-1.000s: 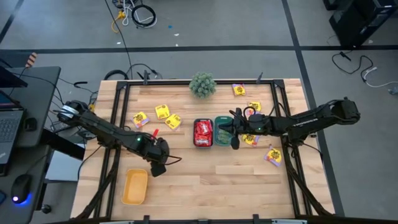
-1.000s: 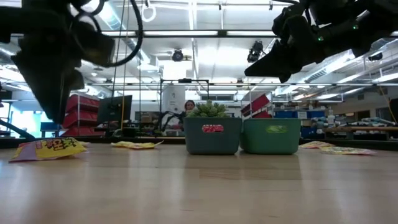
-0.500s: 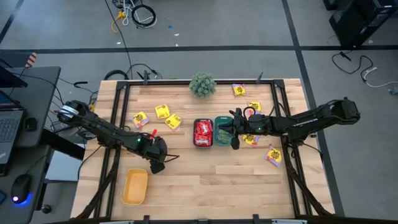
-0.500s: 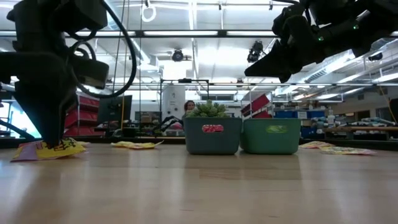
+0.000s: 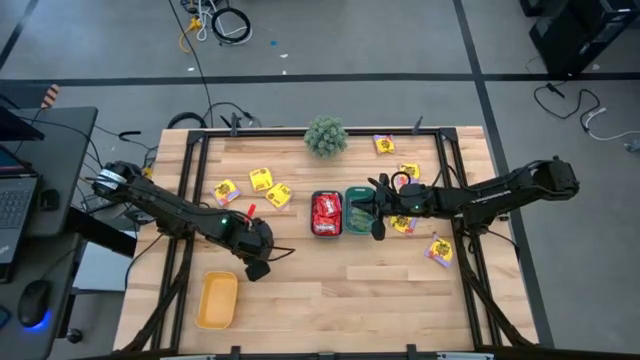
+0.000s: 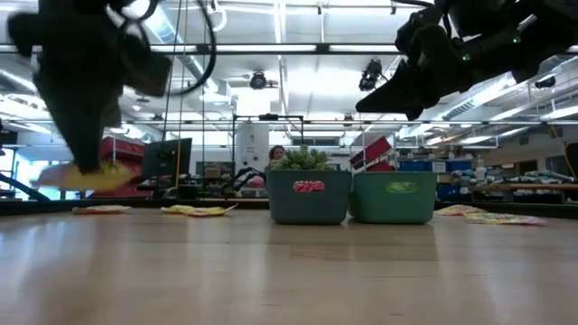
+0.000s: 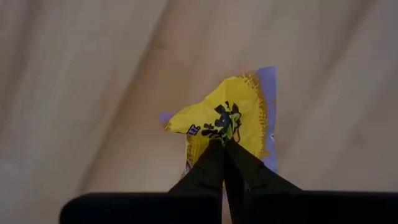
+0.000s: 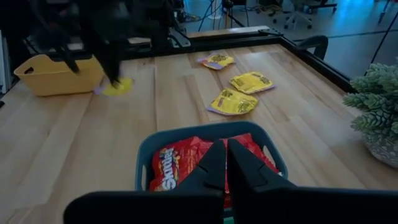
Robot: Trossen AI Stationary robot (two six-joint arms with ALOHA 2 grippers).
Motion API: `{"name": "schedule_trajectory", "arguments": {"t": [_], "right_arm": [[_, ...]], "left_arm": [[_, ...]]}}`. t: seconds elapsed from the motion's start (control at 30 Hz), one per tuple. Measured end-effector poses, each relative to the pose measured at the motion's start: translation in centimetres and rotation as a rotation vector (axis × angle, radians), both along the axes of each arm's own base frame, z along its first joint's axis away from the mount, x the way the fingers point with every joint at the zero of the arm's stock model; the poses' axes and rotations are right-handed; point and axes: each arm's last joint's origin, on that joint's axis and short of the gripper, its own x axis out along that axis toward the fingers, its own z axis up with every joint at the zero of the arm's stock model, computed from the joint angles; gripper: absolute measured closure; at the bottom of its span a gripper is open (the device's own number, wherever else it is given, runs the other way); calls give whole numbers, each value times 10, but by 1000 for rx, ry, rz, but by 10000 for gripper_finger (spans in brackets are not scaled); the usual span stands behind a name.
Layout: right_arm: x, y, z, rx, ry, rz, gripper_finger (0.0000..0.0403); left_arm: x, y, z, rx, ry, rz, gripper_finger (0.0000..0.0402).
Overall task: Sort candy
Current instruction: Put the yellow candy pack into the yellow bin
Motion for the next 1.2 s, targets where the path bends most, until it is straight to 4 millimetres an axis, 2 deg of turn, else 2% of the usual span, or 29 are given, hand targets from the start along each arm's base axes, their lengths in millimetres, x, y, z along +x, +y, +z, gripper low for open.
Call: {"name": "schedule_trajectory", "arguments": {"t": [0.13, 0.27, 0.47, 0.6, 0.7, 0.93, 1.2], "right_arm": [[0, 0, -1, -7, 12, 2, 398], [-1, 0, -2, -22, 22, 5, 397], [-1, 0, -3, -35, 43, 10, 399], [-1, 0, -3, -35, 44, 10, 396], [-1, 0, -3, -40, 44, 12, 395], [-1, 2, -3, -42, 42, 20, 397], [-1, 7, -3, -33, 39, 40, 398]], "left_arm": [[7, -9, 27, -105, 2, 105, 400], [6, -29, 52, -206, 16, 194, 401], [-9, -66, 68, -323, 45, 399, 401], [-25, -88, 68, -350, 61, 537, 401], [-39, -97, 67, -308, 47, 629, 401], [-67, -109, 55, -248, 121, 768, 401], [-78, -113, 31, -258, 142, 794, 401]]}}
